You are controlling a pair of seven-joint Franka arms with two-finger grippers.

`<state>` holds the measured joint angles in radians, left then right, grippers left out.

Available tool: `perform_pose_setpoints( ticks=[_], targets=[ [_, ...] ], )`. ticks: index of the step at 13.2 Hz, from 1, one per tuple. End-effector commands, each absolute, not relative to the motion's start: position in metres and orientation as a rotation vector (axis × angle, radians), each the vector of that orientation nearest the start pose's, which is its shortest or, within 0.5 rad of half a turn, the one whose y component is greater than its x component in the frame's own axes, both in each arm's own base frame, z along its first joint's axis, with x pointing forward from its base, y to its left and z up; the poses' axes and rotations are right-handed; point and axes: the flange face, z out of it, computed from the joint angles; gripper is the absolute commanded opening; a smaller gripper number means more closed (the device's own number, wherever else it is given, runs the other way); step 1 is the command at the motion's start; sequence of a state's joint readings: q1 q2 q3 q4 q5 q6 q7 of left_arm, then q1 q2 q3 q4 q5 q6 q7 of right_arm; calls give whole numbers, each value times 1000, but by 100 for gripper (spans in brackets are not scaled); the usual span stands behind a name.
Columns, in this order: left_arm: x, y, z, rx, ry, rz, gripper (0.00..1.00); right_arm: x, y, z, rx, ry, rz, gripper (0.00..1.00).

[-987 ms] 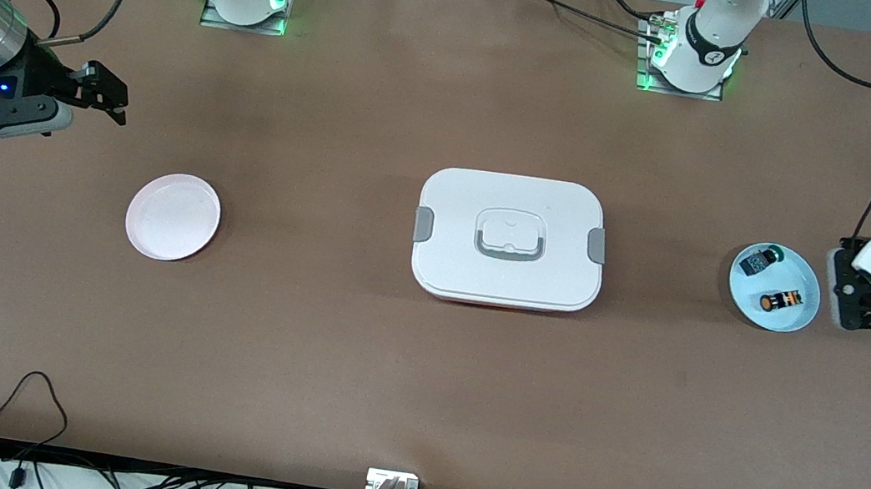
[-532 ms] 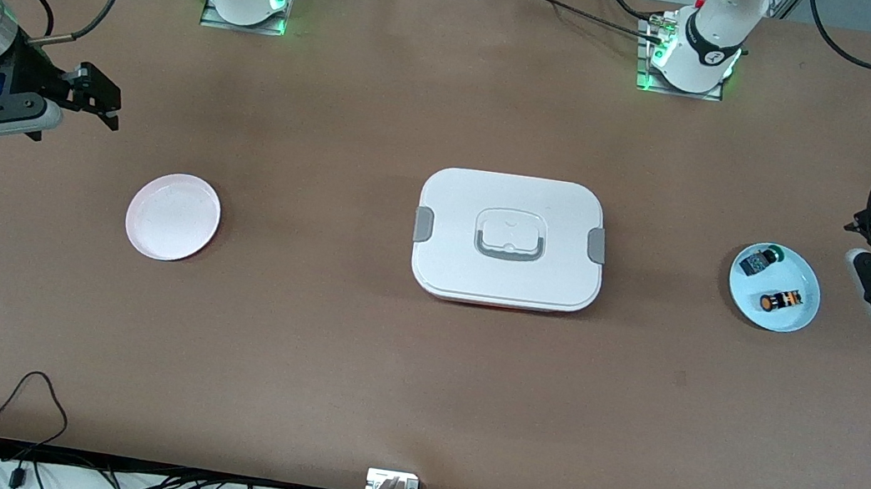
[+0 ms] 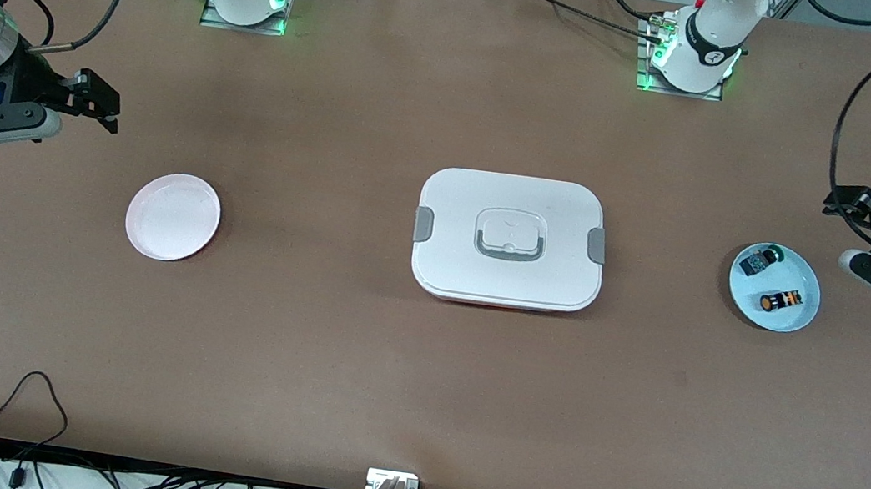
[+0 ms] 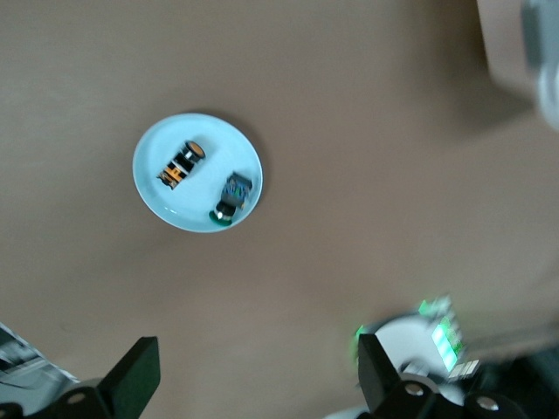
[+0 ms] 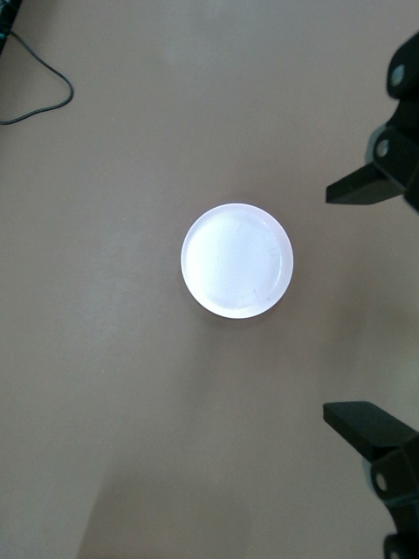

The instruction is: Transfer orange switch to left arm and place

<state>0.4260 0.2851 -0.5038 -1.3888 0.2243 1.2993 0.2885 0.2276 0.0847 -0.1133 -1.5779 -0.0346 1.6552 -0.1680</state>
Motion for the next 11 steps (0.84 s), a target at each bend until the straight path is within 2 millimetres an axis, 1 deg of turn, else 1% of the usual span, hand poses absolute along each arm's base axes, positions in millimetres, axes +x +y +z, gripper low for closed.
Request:
perform_pose_setpoints(
  ticks=[1,3,4,5,6,7,8,10,11],
  targets=[
    [573,14,562,-3058,158,309,100,577,76,587,-3163,-407,18,100],
    [562,-3,568,-3053,-71,134,100,577,75,587,-3165,-408,18,100],
    [555,-13,574,-3047,-102,51,100,577,75,587,-3165,-408,18,100],
    [551,-9,573,-3050,-110,-7,100,577,75,587,-3165,-408,18,100],
    [549,0,572,-3061,-128,-47,100,577,75,586,-3165,-408,21,100],
    [548,2,572,-3075,-119,-59,100,578,73,586,-3166,-403,21,100],
    [548,1,573,-3076,-82,-63,100,578,72,585,-3166,-403,24,100],
    [545,0,570,-3078,-73,-35,100,578,72,585,-3166,-403,24,100],
    [548,-2,569,-3077,-66,-33,100,578,72,585,-3166,-403,24,100]
  ],
)
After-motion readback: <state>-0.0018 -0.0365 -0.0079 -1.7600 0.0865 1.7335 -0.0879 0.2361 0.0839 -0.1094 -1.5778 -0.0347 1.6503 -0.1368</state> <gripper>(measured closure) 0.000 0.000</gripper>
